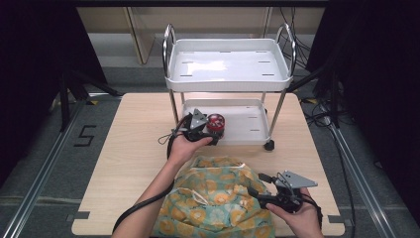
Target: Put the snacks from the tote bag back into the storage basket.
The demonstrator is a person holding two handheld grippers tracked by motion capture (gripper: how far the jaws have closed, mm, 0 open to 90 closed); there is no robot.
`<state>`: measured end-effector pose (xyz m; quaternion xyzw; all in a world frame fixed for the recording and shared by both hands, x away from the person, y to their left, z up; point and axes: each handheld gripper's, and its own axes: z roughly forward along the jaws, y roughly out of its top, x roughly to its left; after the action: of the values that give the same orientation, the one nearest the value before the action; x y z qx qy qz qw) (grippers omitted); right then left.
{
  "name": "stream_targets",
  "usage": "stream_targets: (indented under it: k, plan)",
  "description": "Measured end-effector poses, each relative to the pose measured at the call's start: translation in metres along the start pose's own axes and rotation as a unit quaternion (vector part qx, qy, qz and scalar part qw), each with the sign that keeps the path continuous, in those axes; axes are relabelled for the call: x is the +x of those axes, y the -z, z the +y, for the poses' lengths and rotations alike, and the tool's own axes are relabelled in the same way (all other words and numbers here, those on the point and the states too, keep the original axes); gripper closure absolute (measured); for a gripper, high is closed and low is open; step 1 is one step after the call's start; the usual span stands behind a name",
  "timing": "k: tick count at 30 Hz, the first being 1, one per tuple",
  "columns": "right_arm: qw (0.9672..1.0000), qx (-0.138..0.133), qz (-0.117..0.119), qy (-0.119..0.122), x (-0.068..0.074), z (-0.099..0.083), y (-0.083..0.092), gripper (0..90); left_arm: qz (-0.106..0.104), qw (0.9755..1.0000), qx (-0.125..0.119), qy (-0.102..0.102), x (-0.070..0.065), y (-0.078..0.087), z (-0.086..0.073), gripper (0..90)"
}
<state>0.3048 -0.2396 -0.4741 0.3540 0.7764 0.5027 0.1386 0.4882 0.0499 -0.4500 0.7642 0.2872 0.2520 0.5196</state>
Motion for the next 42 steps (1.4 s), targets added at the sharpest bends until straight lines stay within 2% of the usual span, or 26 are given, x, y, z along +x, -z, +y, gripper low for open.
stream_targets:
  k: [1, 3, 6, 8, 9, 10, 11, 12, 13, 16, 18, 19, 20, 22, 25, 26, 27, 39, 42]
  plan:
    - [1.0000, -0.003, -0.002, 0.008, -0.001, 0.000, 0.000, 34.8, 0.002, 0.9997, -0.009, 0.023, -0.004, 0.001, 0.001, 14.8]
    - [1.0000, 0.000, -0.001, 0.000, 0.000, 0.000, 0.000, 34.7, -0.002, 0.9997, -0.014, 0.018, -0.006, 0.005, 0.003, 14.8]
    - [0.9999, -0.006, 0.001, 0.016, -0.002, 0.000, -0.002, 34.7, -0.005, 0.9998, -0.012, 0.017, -0.010, 0.012, 0.006, 15.1]
    - [0.9998, -0.007, -0.004, 0.017, -0.002, 0.001, -0.001, 34.7, -0.008, 0.9997, -0.006, 0.024, -0.011, 0.016, 0.006, 15.8]
    - [0.9999, -0.006, 0.000, 0.014, -0.002, 0.001, -0.002, 34.7, -0.005, 0.9997, 0.005, 0.024, -0.011, 0.018, 0.006, 16.3]
    - [0.9999, -0.006, -0.003, 0.014, -0.002, 0.000, -0.001, 34.7, -0.005, 0.9993, 0.004, 0.036, -0.013, 0.020, 0.006, 16.6]
    - [1.0000, 0.000, 0.000, -0.003, 0.001, 0.000, 0.000, 34.7, -0.010, 0.9993, 0.003, 0.035, -0.014, 0.022, 0.005, 16.6]
    - [0.9999, -0.006, -0.002, 0.013, -0.002, 0.000, -0.001, 34.7, -0.009, 0.9997, 0.006, 0.020, -0.013, 0.025, 0.006, 16.8]
    - [0.9998, -0.008, -0.002, 0.017, -0.003, 0.001, -0.001, 34.7, -0.010, 0.9993, 0.005, 0.035, -0.016, 0.027, 0.005, 16.8]
    - [0.9998, -0.008, -0.002, 0.017, -0.002, 0.001, -0.001, 34.7, -0.012, 0.9993, 0.009, 0.033, -0.018, 0.033, 0.004, 16.7]
    - [0.9998, -0.008, -0.002, 0.015, -0.002, 0.000, -0.002, 34.6, -0.022, 0.9988, 0.007, 0.043, -0.020, 0.036, 0.004, 16.0]
    - [0.9999, -0.008, 0.000, 0.014, -0.002, 0.000, -0.002, 34.7, -0.028, 0.9991, 0.008, 0.031, -0.019, 0.038, 0.004, 15.6]
    - [0.9999, -0.007, 0.002, 0.013, -0.002, 0.000, -0.002, 34.7, -0.027, 0.9985, 0.009, 0.046, -0.022, 0.040, 0.004, 15.1]
    - [0.9999, -0.008, 0.000, 0.015, -0.002, 0.000, -0.002, 34.7, -0.030, 0.9985, 0.008, 0.044, -0.024, 0.043, 0.004, 14.9]
    - [0.9999, -0.007, 0.001, 0.012, -0.002, 0.000, -0.002, 34.7, -0.037, 0.9989, 0.009, 0.026, -0.025, 0.049, 0.003, 14.8]
    - [0.9999, -0.007, 0.001, 0.010, -0.002, 0.000, -0.002, 34.7, -0.037, 0.9986, 0.007, 0.037, -0.027, 0.050, 0.002, 14.8]
    - [0.9999, -0.007, 0.001, 0.013, -0.002, 0.000, -0.002, 34.7, -0.038, 0.9985, 0.008, 0.038, -0.028, 0.052, 0.002, 14.8]
    - [0.9998, -0.012, -0.002, 0.014, -0.002, 0.001, -0.002, 34.7, -0.035, 0.9989, 0.003, 0.032, -0.034, 0.078, -0.007, 16.4]
    - [0.9999, -0.006, -0.006, 0.015, -0.002, 0.000, -0.002, 34.7, -0.035, 0.9990, 0.002, 0.027, -0.036, 0.087, -0.010, 16.8]
